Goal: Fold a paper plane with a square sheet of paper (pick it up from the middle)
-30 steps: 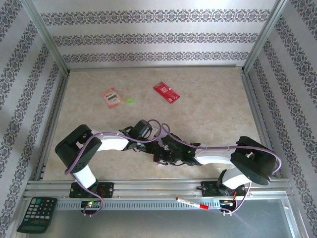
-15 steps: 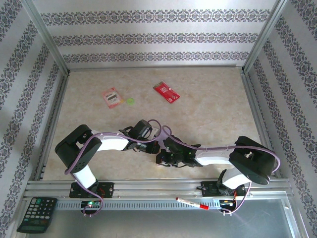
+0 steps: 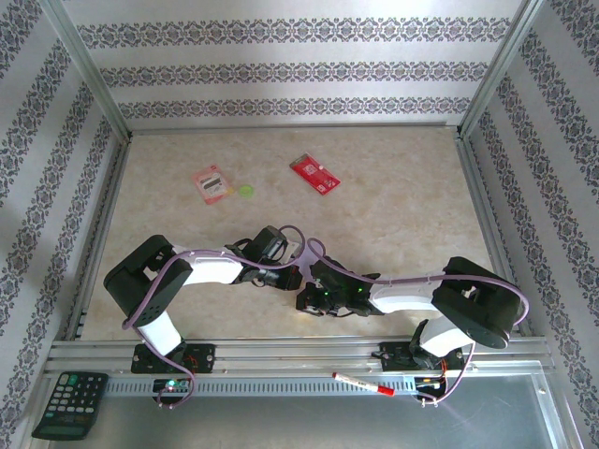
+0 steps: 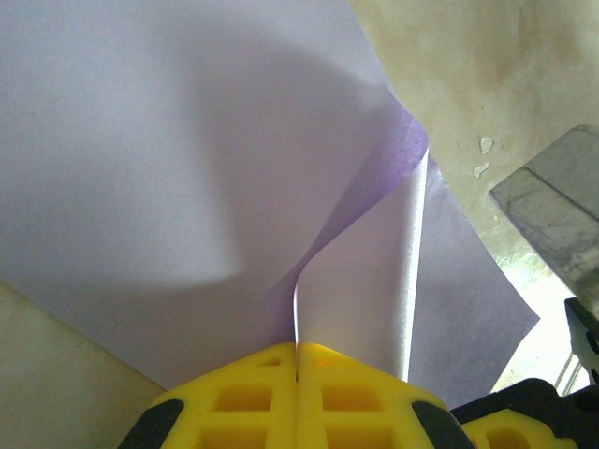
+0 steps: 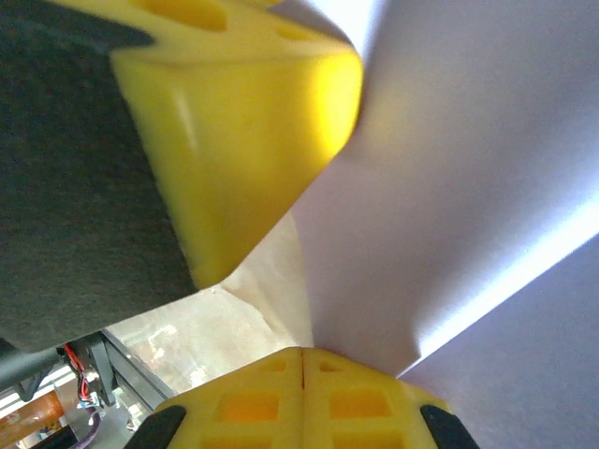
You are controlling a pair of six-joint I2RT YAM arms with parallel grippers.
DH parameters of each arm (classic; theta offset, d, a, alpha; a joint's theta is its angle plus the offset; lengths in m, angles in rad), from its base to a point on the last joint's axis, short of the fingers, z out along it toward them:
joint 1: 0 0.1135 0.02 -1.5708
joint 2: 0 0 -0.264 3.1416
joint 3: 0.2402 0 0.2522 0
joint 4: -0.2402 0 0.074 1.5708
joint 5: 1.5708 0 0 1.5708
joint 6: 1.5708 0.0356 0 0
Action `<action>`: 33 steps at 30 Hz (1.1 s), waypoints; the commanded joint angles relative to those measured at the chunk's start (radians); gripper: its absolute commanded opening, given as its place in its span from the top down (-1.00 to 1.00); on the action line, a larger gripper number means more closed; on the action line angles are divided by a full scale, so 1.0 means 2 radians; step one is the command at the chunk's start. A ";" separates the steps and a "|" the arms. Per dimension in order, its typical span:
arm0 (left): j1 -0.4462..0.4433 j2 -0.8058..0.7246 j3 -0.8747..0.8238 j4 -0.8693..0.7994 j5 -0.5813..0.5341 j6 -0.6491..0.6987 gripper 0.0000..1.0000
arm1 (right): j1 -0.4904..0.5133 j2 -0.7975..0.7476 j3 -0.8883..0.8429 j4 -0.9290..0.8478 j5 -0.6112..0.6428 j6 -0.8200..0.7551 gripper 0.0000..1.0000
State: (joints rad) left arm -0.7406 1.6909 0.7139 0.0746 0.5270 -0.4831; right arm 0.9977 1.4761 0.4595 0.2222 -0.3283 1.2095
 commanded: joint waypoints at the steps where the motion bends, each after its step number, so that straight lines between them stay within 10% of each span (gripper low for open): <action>1: -0.007 0.036 -0.013 -0.070 -0.059 0.010 1.00 | 0.005 0.005 -0.014 -0.014 0.000 -0.001 0.92; 33: -0.007 0.043 -0.009 -0.071 -0.056 0.011 1.00 | 0.007 -0.011 -0.002 -0.028 -0.014 -0.017 0.88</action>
State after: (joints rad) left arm -0.7444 1.7039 0.7311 0.0639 0.5270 -0.4828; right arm 0.9993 1.4376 0.4564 0.1833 -0.3489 1.1980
